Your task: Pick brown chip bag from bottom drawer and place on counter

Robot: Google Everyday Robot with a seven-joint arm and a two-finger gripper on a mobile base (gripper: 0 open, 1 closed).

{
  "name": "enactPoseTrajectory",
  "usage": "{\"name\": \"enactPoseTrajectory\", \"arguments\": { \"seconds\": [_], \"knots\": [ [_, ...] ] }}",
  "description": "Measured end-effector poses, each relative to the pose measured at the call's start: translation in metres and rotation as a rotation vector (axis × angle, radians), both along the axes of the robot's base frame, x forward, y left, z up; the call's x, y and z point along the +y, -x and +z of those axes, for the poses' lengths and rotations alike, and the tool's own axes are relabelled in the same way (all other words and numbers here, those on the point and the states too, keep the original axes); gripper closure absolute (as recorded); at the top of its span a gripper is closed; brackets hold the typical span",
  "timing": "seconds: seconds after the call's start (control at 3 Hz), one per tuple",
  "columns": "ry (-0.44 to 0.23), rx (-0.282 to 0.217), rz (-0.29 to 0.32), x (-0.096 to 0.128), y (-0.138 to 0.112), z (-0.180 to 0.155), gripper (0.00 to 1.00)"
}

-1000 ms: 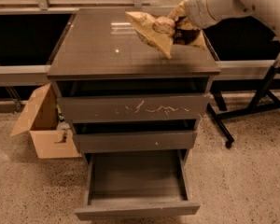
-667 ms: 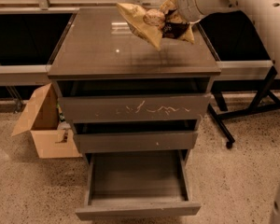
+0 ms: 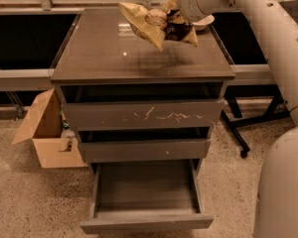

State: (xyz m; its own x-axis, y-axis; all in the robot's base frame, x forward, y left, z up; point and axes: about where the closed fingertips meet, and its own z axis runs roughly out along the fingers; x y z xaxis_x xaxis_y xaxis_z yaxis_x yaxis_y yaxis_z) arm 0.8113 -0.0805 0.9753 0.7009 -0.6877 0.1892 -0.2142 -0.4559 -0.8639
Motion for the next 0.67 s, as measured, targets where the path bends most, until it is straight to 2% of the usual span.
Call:
{"name": "enactPoseTrajectory", "arguments": {
  "seconds": [0.67],
  "knots": [
    [-0.002, 0.027, -0.008, -0.0011, -0.0058, -0.0074, 0.12]
  ]
}}
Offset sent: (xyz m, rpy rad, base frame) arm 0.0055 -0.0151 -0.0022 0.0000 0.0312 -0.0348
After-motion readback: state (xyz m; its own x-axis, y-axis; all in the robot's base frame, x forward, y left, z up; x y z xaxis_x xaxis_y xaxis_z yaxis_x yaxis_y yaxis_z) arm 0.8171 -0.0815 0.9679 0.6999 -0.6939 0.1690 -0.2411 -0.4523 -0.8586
